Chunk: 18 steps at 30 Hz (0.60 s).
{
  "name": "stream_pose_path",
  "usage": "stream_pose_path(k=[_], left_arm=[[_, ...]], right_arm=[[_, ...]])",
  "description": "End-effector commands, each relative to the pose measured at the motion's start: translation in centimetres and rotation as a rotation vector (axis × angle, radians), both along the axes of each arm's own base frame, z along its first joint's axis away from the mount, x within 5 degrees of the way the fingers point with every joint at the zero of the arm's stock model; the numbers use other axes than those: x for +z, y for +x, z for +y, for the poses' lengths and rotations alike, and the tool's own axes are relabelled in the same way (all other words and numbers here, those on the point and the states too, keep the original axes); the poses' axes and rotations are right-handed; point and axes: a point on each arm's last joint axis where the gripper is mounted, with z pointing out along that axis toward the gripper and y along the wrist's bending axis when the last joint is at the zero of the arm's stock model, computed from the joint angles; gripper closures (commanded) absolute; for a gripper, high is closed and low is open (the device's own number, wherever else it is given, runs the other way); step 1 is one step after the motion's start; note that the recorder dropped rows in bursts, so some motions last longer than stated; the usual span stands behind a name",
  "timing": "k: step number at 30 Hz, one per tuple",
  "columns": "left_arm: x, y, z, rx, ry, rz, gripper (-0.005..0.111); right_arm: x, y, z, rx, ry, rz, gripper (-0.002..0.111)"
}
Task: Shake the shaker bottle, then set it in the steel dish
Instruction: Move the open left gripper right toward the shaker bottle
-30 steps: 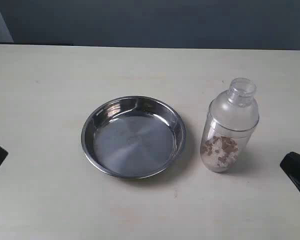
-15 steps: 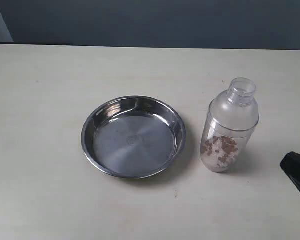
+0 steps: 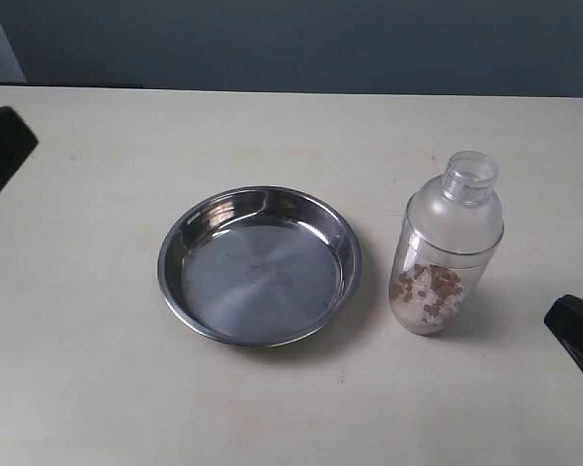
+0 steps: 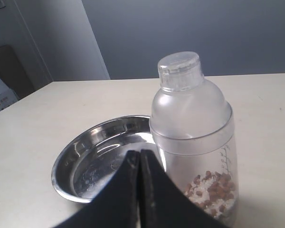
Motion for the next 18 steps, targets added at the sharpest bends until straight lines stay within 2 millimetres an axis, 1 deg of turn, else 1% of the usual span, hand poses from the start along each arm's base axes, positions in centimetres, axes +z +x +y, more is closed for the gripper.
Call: stream_pose_path(k=[1,4,7,10,13,15,18], left_arm=[[-0.7,3.1,-1.0,-0.123,0.055,0.054,0.025],[-2.0,5.2,-1.2,-0.156,0.040,0.144,0.027],[-3.1,6.4,-1.5,-0.202,0.025,0.192,0.028],[-3.1,6.5,-1.7,-0.230,0.063,0.124,0.028],[-2.5,6.2,-1.9,-0.271,0.019,0.076,0.028],[-1.9,6.1,-1.9,-0.281,-0.029,0.044,0.031],[-1.5,6.1,-1.8,-0.281,-0.087,0.030,0.040]], right_arm=[[0.0,0.0,-0.1,-0.007,-0.006,-0.007,0.109],[0.0,0.0,-0.1,-0.007,-0.006,-0.007,0.109],[0.0,0.0,-0.1,-0.007,-0.006,-0.007,0.109],[0.0,0.0,-0.1,-0.007,-0.006,-0.007,0.109],[0.0,0.0,-0.1,-0.007,-0.006,-0.007,0.109],[0.0,0.0,-0.1,-0.007,-0.006,-0.007,0.109],[0.0,0.0,-0.1,-0.007,-0.006,-0.007,0.109]])
